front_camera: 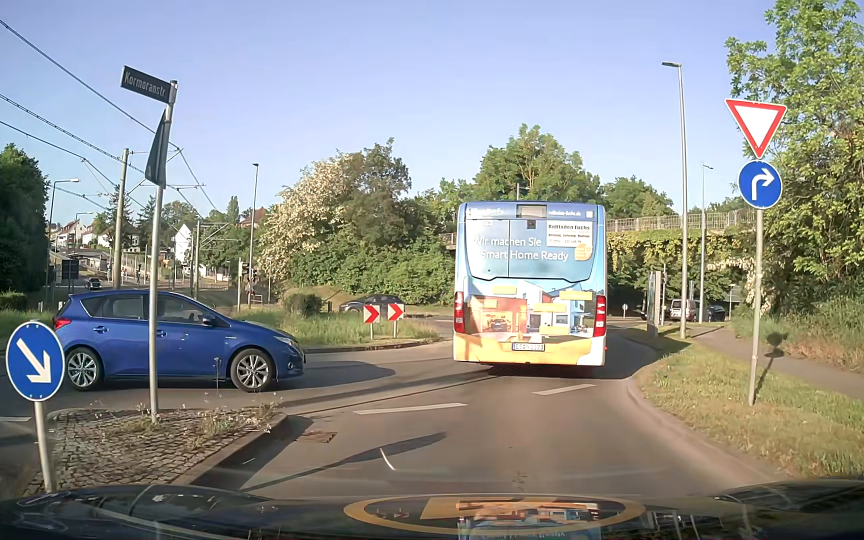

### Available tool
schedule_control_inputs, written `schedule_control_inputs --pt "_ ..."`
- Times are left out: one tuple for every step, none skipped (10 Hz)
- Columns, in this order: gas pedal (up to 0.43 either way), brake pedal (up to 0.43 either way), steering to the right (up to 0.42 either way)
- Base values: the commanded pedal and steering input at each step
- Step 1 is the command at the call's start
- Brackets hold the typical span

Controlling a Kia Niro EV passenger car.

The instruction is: Follow the waypoints while adhering to traffic rules and regulations

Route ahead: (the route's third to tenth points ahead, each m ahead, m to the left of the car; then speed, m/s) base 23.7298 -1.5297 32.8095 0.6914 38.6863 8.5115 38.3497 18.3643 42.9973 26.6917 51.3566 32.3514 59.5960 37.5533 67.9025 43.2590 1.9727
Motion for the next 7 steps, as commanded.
schedule_control_inputs --pt "0.0 0.012 0.032" --pt "0.0 0.012 0.031" --pt "0.0 0.012 0.031" --pt "0.0 0.012 0.032" --pt "0.0 0.012 0.032" --pt "0.0 0.018 0.031" --pt "0.0 0.049 0.032"
